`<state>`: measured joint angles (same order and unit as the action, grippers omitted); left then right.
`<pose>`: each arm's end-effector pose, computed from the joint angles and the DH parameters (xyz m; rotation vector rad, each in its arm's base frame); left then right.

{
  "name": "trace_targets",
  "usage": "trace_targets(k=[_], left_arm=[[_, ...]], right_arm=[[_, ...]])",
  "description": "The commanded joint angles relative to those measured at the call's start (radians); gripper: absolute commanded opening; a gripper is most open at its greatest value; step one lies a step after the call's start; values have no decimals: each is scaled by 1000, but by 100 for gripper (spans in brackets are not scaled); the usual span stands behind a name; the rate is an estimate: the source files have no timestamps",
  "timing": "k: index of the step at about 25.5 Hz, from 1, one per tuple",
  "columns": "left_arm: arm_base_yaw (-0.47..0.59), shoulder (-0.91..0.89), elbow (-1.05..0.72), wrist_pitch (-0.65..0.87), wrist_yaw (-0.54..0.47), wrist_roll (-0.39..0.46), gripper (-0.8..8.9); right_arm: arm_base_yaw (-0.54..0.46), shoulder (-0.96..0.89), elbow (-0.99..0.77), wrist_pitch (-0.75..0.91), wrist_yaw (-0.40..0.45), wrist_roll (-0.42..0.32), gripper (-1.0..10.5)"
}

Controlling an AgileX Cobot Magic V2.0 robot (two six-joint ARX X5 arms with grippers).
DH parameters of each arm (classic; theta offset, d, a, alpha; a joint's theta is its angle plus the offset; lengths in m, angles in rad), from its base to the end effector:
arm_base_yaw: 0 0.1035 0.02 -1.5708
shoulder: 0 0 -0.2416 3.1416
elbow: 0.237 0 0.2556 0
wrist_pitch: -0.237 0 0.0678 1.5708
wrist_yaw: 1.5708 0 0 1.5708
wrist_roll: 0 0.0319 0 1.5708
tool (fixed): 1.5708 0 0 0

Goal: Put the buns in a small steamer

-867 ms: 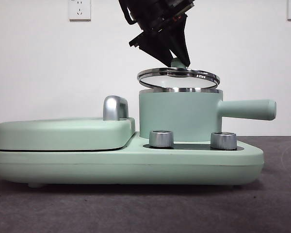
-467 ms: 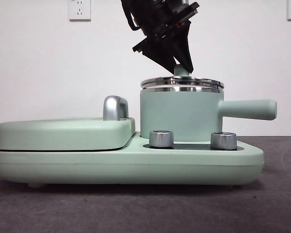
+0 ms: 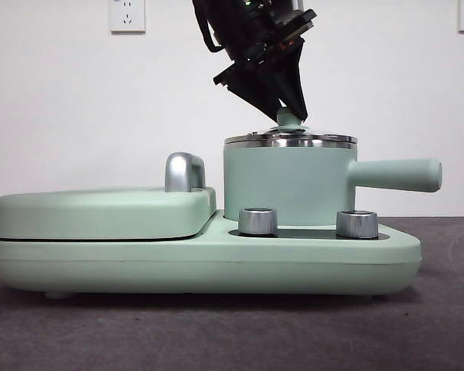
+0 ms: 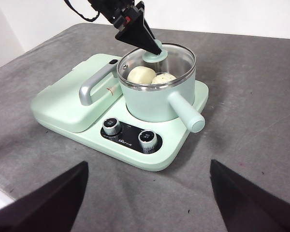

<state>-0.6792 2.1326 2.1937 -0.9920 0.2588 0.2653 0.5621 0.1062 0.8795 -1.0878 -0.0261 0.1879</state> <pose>0.3465 -0.2902 0.3039 0.4288 0.8254 -0.9915 0.0084 0.0063 0.3148 0.0966 0.3611 0.5519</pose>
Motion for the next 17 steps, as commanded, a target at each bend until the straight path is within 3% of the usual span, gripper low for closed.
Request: trace_targets(k=[1, 5, 8, 17], left_arm=[[-16, 45, 23, -18, 3, 64, 72], [-16, 45, 23, -2, 3, 50, 386], [-13, 36, 25, 5, 3, -2, 551], [7, -91, 103, -199, 3, -105, 593]], right_arm=[[6, 0, 7, 10, 0, 11, 401], [6, 0, 7, 10, 0, 11, 401], [6, 0, 7, 10, 0, 11, 401], [6, 0, 7, 10, 0, 13, 401]])
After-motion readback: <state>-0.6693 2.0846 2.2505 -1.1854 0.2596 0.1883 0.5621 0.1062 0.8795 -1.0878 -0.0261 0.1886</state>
